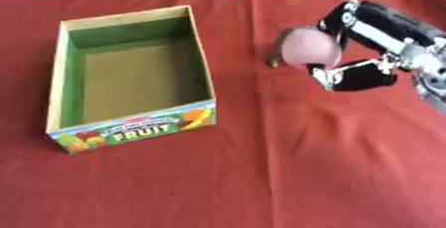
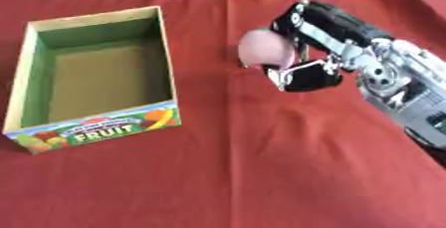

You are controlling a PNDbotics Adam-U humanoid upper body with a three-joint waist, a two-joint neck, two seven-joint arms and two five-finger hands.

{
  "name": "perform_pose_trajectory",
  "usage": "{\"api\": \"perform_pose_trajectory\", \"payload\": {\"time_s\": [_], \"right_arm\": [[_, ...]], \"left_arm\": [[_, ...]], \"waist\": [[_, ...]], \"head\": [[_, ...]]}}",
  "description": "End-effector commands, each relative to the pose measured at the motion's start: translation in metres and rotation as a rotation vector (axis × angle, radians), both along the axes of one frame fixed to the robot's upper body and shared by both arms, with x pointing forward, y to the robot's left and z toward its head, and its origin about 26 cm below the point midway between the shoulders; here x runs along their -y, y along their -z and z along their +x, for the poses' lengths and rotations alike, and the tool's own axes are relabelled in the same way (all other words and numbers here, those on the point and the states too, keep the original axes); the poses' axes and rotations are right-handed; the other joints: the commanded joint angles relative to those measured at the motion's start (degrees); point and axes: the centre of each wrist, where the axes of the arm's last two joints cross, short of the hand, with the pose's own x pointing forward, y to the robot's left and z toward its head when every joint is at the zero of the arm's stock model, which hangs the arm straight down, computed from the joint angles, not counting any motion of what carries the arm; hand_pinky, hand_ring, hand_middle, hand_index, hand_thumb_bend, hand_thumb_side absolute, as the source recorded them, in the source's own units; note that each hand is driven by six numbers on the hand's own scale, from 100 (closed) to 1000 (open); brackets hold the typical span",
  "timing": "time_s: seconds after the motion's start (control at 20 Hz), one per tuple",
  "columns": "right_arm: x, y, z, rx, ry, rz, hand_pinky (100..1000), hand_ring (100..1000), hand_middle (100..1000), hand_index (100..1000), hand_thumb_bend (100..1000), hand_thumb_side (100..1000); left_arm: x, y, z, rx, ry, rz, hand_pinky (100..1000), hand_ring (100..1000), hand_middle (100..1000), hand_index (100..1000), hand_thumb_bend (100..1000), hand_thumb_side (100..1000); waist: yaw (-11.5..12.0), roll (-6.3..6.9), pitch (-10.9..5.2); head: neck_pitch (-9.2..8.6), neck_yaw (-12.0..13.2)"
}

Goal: Pick up objects on the table and place them in the box.

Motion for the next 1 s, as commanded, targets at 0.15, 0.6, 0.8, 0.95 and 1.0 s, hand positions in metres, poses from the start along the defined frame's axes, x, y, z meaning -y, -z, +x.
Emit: {"api": "perform_pose_trajectory", "payload": {"time_s": [0.15, 0.6, 0.8, 0.95, 1.0], "right_arm": [[-0.024, -0.033, 0.008, 0.042, -0.090, 0.048, 493, 525, 371, 526, 100, 194], [-0.085, -0.055, 0.046, 0.145, -0.215, 0.112, 495, 515, 364, 519, 100, 221], [-0.112, -0.054, 0.060, 0.188, -0.251, 0.141, 492, 512, 362, 515, 100, 226], [-0.129, -0.049, 0.070, 0.203, -0.265, 0.152, 491, 511, 362, 515, 100, 227], [-0.134, -0.046, 0.074, 0.198, -0.267, 0.151, 491, 510, 361, 515, 100, 231]], "left_arm": [[0.001, -0.009, -0.002, 0.030, 0.024, 0.026, 766, 642, 740, 837, 100, 851], [0.006, -0.011, -0.001, 0.038, 0.054, 0.031, 766, 643, 741, 837, 100, 847], [0.010, -0.015, 0.000, 0.064, 0.077, 0.035, 764, 641, 740, 835, 100, 840], [0.012, -0.020, 0.001, 0.101, 0.095, 0.035, 760, 634, 738, 832, 106, 829], [0.013, -0.022, 0.002, 0.116, 0.101, 0.035, 757, 631, 737, 830, 110, 823]], "waist": [[0.4, -0.02, -1.68], [1.5, 0.01, -2.02], [2.4, -0.15, -2.11], [3.2, -0.19, -2.18], [3.5, -0.20, -2.19]], "head": [[0.33, -2.1], [0.43, -3.2], [0.35, -3.8], [0.34, -4.4], [0.35, -4.5]]}}
